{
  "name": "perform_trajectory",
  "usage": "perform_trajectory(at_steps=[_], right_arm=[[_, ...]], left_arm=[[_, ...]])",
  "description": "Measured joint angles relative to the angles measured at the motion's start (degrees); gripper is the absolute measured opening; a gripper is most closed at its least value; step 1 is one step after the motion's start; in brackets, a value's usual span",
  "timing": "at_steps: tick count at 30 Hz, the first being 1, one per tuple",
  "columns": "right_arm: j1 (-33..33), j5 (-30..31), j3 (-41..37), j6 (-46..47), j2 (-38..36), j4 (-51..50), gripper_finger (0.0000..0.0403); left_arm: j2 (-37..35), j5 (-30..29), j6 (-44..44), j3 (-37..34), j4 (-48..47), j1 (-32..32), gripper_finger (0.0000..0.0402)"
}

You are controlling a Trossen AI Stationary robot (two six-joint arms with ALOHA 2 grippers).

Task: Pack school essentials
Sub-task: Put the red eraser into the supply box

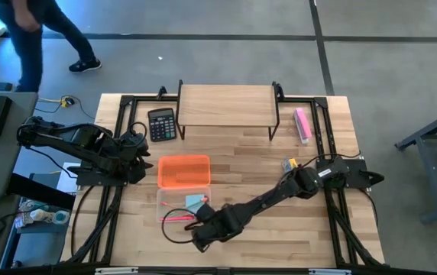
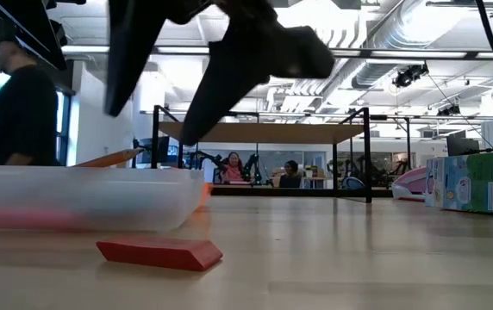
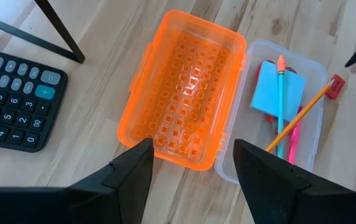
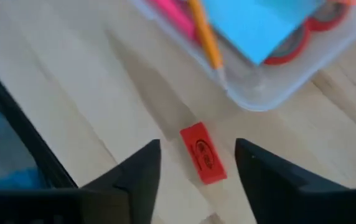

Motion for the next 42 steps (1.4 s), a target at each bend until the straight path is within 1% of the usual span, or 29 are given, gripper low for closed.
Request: perform_trajectory(at_steps=[3, 7, 11, 14, 19, 25, 31, 39, 42], right_arm=[[0.02, -2.09, 0.00, -5.91, 0.76, 0.43, 0.0215], [0.04, -2.57, 0.00, -11.12, 1.31, 0.26, 0.0226], [0.04, -1.82, 0.00, -15.30, 1.42, 0.22, 0.0222], [0.04, -0.40, 0.00, -19.14, 1.42, 0.43, 0.0213], [0.09, -0.25, 0.04, -24.53, 2.51, 1.37, 0.0198], [0.60, -0.17, 0.04, -25.16, 3.79, 2.51, 0.0189], [1.28, -0.04, 0.04, -25.49, 5.70, 2.83, 0.0188], [1.79, 1.11, 0.48, -25.05, 8.43, -0.06, 0.0188], [1.79, 1.08, 0.48, -25.11, 8.85, -0.44, 0.0180]], left_arm=[[0.02, 0.00, -0.02, 0.00, 0.02, 0.00, 0.0211], [0.00, -0.02, -0.08, 0.00, 0.02, 0.00, 0.0211], [0.01, -0.02, -0.20, 0.00, 0.00, 0.01, 0.0211], [0.00, -0.02, -0.17, 0.00, 0.02, 0.01, 0.0211], [0.00, -0.09, -1.13, 0.00, 0.00, 0.00, 0.0211], [0.02, -0.21, -1.42, 0.00, 0.00, 0.00, 0.0211], [0.01, -0.75, -1.51, 0.00, 0.02, 0.00, 0.0211], [0.00, -1.76, -1.51, 0.00, 0.02, -0.01, 0.0211], [0.01, -1.79, -1.51, 0.01, 0.04, -0.01, 0.0211]])
